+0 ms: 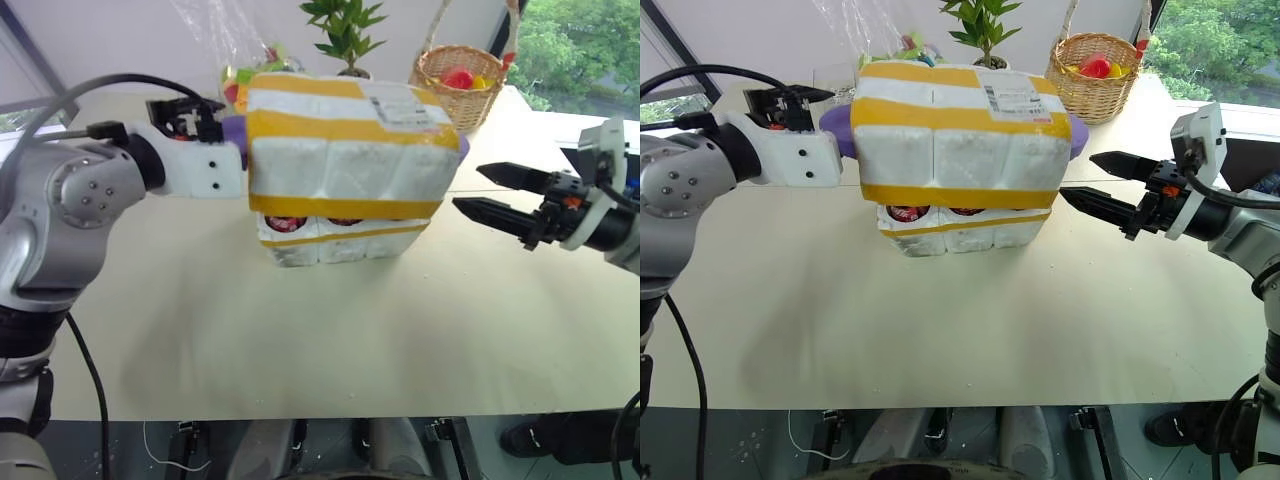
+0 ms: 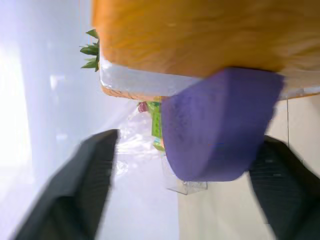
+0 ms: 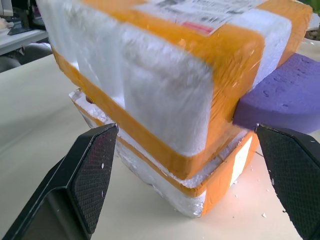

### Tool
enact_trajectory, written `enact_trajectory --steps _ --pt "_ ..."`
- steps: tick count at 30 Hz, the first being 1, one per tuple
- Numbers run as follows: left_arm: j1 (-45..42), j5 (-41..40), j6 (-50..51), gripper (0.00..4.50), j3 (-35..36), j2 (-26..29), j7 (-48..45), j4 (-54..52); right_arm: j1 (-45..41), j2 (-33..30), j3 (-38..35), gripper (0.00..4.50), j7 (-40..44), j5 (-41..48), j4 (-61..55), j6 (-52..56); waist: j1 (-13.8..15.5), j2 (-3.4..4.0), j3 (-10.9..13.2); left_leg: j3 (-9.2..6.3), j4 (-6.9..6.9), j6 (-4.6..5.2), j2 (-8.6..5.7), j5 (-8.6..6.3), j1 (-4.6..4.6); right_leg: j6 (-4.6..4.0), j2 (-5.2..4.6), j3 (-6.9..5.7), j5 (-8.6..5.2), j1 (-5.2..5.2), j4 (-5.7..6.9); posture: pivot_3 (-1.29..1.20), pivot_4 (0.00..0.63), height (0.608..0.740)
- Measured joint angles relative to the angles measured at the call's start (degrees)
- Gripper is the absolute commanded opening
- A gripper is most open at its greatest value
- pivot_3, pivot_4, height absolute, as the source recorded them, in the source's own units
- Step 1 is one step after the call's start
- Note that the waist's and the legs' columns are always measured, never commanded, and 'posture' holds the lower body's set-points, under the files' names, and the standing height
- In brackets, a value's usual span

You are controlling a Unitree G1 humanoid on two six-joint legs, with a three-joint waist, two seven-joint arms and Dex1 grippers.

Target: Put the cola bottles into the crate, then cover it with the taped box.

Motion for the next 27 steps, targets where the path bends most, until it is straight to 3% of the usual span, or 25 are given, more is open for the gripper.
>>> enact_trajectory --steps 6,11,16,20,24,27 --pt "5.1 0.08 0.03 4.47 0.75 1.43 -1.78 -0.39 -0.21 0.18 0.07 4.5 -0.31 -0.06 0.49 -0.03 -0.04 0.0 0.0 0.0 0.0 0.0 0.01 0.0 0.0 0.0 0.01 0.0 0.0 -0.01 0.01 0.0 0.15 0.732" --pt "13.41 -1.39 -1.86 4.47 6.97 6.74 -4.06 -0.67 -0.4 0.17 0.26 4.5 -0.12 -0.32 1.04 -0.11 -0.14 0.02 0.0 0.0 -0.04 0.0 0.03 0.0 0.02 -0.01 0.0 0.01 0.0 -0.03 0.0 0.0 0.15 0.732" --pt "19.43 -4.72 -5.0 4.47 9.22 7.57 -4.79 3.52 -0.34 0.09 0.33 4.5 0.75 -1.52 1.7 -0.74 0.21 0.03 -0.01 -0.02 -0.01 0.0 0.01 0.0 0.04 -0.01 -0.02 0.0 0.0 0.03 -0.01 0.0 0.15 0.732" --pt "19.47 -17.47 0.11 4.47 14.37 2.98 -9.59 8.71 0.65 -1.7 0.56 4.5 2.75 -2.95 2.14 -1.25 0.02 0.03 -0.01 -0.01 0.0 0.02 0.0 -0.02 0.03 -0.01 -0.03 -0.01 0.0 0.0 0.0 0.0 0.15 0.732" --pt "18.58 -44.48 20.24 4.47 23.01 -1.19 -20.2 9.29 4.21 -4.51 0.49 4.5 6.46 -4.0 2.32 -1.43 -0.13 0.03 0.01 -0.02 0.01 0.01 0.05 -0.01 0.01 -0.01 0.01 -0.04 -0.01 -0.04 0.06 0.0 0.15 0.732" --pt "19.17 -59.33 34.11 4.47 28.69 3.79 -28.47 9.98 6.26 -6.61 0.48 4.5 9.74 -4.58 2.28 -1.73 -0.5 0.04 0.0 0.01 0.01 0.01 0.06 -0.01 0.05 0.0 0.03 -0.06 -0.01 -0.02 0.05 0.0 0.15 0.732"
